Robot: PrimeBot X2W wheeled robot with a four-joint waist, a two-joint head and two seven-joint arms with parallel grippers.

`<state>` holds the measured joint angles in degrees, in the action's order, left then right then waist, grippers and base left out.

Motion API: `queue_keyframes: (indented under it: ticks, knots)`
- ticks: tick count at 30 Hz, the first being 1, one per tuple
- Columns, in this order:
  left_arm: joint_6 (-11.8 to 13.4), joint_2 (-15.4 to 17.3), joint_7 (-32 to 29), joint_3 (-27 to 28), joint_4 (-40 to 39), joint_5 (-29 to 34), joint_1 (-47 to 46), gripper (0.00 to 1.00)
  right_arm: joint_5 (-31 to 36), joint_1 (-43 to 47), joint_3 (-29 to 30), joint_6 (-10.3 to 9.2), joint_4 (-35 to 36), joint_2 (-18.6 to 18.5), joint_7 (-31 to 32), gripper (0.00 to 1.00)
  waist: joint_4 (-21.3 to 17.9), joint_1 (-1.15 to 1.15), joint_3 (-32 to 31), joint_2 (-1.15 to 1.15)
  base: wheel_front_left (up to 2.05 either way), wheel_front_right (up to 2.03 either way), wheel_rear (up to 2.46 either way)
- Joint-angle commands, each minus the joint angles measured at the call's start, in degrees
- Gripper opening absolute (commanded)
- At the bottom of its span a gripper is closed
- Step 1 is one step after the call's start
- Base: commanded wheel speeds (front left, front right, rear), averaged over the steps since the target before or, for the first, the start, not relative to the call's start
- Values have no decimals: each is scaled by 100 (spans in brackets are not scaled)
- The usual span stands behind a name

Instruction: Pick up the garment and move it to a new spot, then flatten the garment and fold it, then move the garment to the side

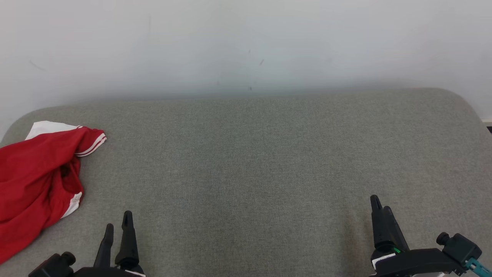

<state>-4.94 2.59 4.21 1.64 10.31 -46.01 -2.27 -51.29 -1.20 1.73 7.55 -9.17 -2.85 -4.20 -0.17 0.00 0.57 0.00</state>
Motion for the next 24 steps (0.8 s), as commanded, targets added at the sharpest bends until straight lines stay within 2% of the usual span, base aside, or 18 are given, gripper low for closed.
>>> queue_keyframes:
  ticks: [1, 9, 24]
  knots:
    - [18, 35, 40, -17, -96, 128, 2, 100, 137, -39, -16, -4, 92, -3, -48, 100, 1, 0, 0, 0, 0, 0, 0]
    - [75, 88, 187, -146, -148, 785, 33, 100, 954, 13, -83, -5, 114, -4, -192, 100, 1, 0, -2, 0, 0, 0, 0]
    - [126, 153, 451, -232, -209, 1807, 105, 100, 2063, 91, -106, -7, 204, -3, -453, 100, 6, 0, -10, 0, 0, 0, 0]
